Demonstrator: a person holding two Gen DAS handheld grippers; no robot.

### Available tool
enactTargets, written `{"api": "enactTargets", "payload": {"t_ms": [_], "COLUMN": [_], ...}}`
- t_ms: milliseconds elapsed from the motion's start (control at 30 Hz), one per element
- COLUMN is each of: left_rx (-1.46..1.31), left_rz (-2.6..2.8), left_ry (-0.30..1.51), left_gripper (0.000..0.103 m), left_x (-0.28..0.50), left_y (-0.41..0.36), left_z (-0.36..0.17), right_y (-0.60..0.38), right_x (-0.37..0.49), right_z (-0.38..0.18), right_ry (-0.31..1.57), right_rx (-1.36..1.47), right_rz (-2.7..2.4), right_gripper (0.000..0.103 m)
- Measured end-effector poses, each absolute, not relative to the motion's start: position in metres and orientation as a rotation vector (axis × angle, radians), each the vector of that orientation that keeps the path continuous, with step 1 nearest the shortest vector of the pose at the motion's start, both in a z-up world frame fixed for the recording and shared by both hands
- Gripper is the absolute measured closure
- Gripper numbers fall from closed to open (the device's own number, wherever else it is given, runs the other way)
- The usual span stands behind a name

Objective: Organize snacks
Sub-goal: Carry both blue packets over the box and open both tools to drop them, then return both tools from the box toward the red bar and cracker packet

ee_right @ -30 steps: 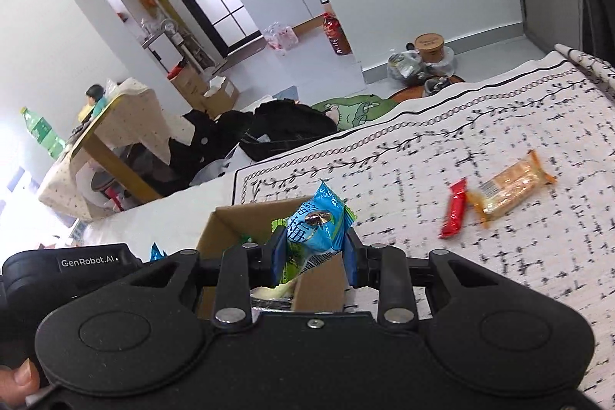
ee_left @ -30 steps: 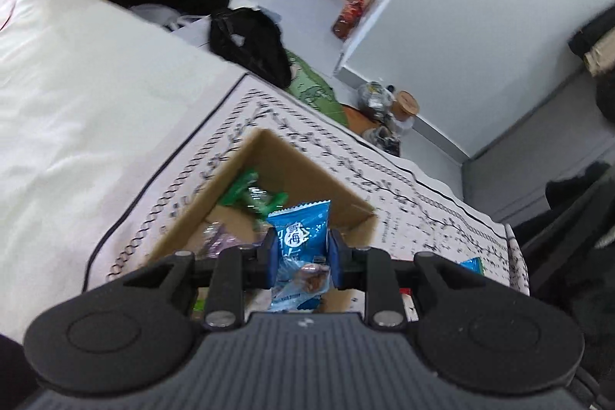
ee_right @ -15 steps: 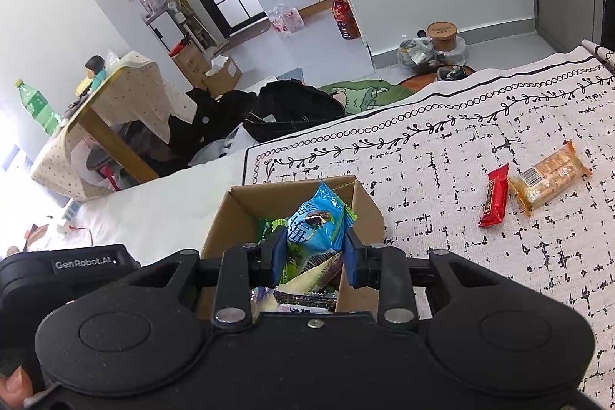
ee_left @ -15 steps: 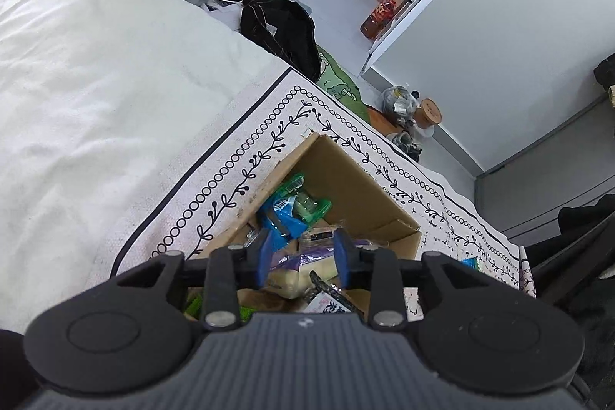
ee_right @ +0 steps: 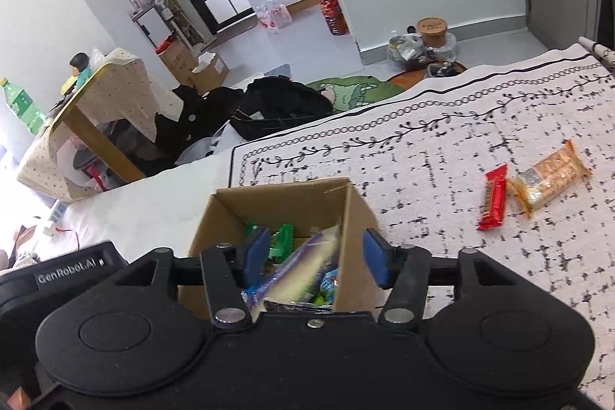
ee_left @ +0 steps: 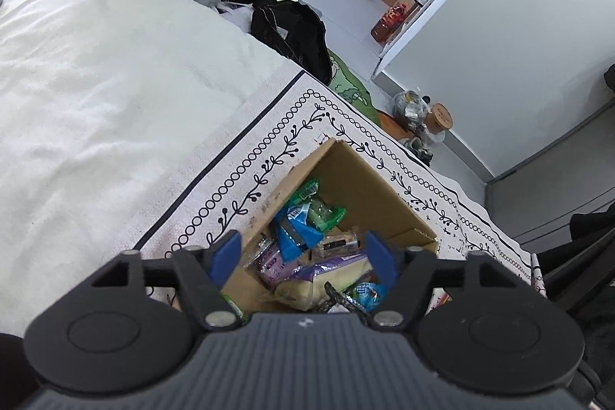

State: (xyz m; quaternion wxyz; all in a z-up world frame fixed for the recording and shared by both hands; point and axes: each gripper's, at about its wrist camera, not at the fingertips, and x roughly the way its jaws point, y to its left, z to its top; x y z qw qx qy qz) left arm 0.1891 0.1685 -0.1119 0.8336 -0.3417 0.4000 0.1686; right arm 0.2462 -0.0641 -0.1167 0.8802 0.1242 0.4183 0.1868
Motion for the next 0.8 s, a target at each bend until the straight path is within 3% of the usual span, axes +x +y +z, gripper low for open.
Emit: {"api": "enactTargets", "payload": {"t_ms": [133, 267, 800], "left_rx": [-0.698, -0.672, -0.541], "left_rz": [0.342, 0.325, 0.218], "left_ry": [0.846, 0.854, 0.888], "left_gripper": [0.02, 0.017, 0.016], "left_x": [0.192, 0.195, 0.213], "left_y": [0.16, 0.148, 0.078], "left_z": [-0.111, -0.11, -0.094], "right_y": [-0.08, -0.103, -0.191], "right_x": [0.245, 0.244, 0.247], "right_z": [-0.115, -0.116, -0.121], "right_ry": [0.865, 0.865, 0.844], "right_rx": [0.258, 0.264, 0.322], "right_rz": [0.355, 0.322, 0.219], "right_gripper": [0.038, 0.036, 0.02]}}
